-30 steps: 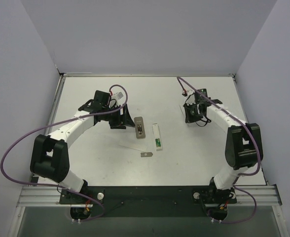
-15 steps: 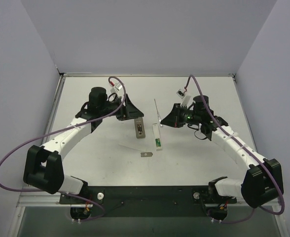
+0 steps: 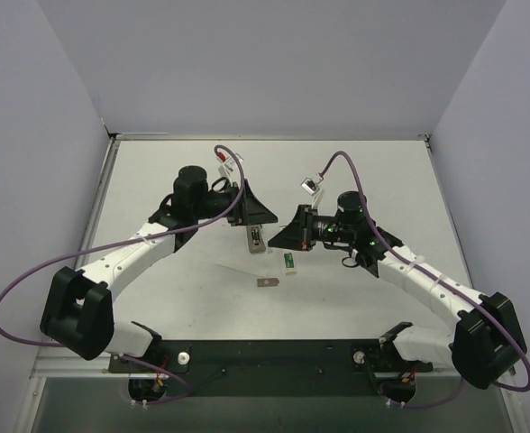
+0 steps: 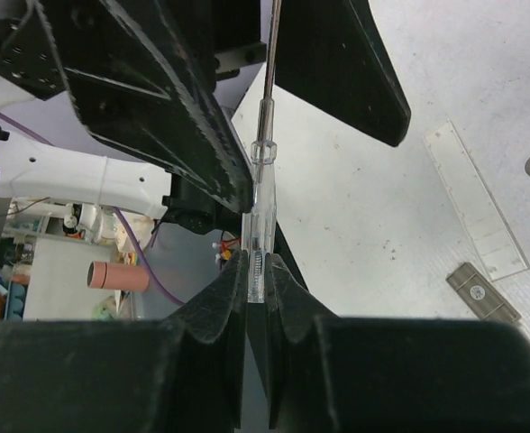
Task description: Unload the batteries from the remote control
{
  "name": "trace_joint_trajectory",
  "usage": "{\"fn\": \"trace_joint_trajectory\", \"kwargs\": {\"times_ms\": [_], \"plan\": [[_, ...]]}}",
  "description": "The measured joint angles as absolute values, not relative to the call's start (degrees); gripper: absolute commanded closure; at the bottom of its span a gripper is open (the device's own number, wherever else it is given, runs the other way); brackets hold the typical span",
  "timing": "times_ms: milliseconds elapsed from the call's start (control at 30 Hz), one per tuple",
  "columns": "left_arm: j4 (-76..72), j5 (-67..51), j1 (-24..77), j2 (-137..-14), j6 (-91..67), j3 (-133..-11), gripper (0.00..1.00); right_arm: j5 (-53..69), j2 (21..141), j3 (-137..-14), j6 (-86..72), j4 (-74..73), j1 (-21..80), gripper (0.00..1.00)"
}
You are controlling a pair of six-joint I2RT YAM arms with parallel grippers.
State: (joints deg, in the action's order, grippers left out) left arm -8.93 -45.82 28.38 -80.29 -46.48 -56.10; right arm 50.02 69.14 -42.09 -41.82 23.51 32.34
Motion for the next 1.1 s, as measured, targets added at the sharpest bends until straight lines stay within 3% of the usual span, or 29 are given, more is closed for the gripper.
{"fn": "trace_joint_trajectory", "kwargs": {"times_ms": [200, 800, 933, 967, 1033, 1100], "plan": [[-10.6, -46.0, 28.4, -78.7, -48.2, -52.9, 0.29, 50.0, 67.7, -40.5, -45.3, 27.9, 32.3, 1.0], [-23.7, -47.0, 26.3, -76.5, -58.5, -46.2, 0.47, 50.0, 67.7, -38.7, -50.1, 33.6, 32.3, 1.0], [-25.2, -47.0, 25.6, -75.9, -60.3, -45.4, 0.73, 50.0, 67.6, -38.7, -50.0, 33.4, 32.3, 1.0], [-25.9, -47.2, 25.4, -75.9, -61.0, -45.2, 0.87, 49.9, 67.6, -38.7, -50.0, 33.3, 32.3, 1.0], [-27.7, -47.4, 25.3, -75.6, -62.7, -44.6, 1.0, 49.6, 67.6, -38.7, -49.7, 32.9, 32.3, 1.0], [-29.3, -47.6, 25.3, -75.6, -64.0, -44.4, 1.0, 49.3, 67.6, -38.7, -48.9, 32.2, 32.3, 0.98]]}}
